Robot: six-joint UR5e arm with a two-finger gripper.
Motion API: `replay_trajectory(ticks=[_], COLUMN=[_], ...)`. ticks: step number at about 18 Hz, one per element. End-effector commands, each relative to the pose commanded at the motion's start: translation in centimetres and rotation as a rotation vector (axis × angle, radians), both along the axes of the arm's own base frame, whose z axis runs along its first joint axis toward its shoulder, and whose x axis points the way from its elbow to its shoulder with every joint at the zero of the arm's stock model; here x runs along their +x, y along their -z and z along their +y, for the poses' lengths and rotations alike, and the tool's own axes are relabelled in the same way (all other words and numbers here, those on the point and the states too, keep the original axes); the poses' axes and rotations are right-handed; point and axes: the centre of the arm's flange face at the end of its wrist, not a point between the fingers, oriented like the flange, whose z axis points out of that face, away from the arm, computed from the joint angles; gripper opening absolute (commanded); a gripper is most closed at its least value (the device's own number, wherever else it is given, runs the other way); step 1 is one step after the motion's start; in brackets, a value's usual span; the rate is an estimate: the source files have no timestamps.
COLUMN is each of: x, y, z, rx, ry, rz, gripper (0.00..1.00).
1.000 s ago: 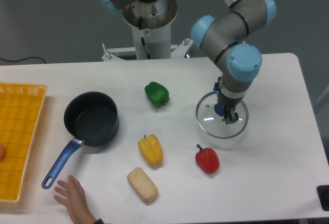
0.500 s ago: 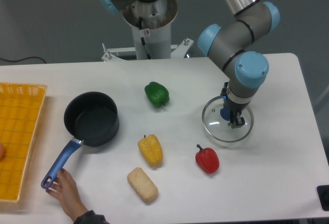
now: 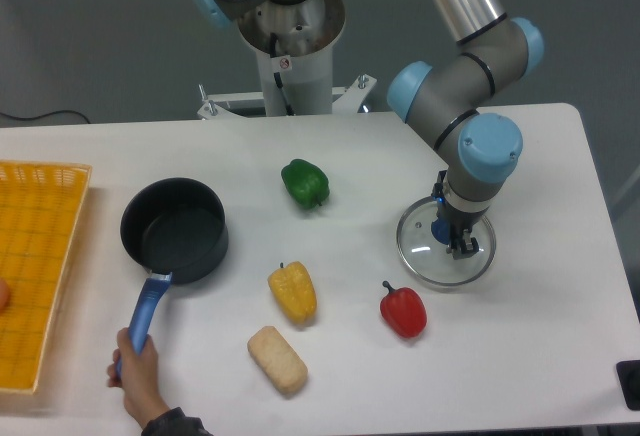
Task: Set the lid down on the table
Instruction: 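Lower the glass lid flat onto the table beside the red pepper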
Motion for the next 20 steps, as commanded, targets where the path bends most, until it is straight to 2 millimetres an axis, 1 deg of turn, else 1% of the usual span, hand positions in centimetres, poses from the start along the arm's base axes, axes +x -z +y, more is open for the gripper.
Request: replay_trajectory(ticks=[20], x=[0.11], y=[0.85], z=[0.14], rx=[0.0], ry=[0.001], rz=[-0.019], gripper=[0.67])
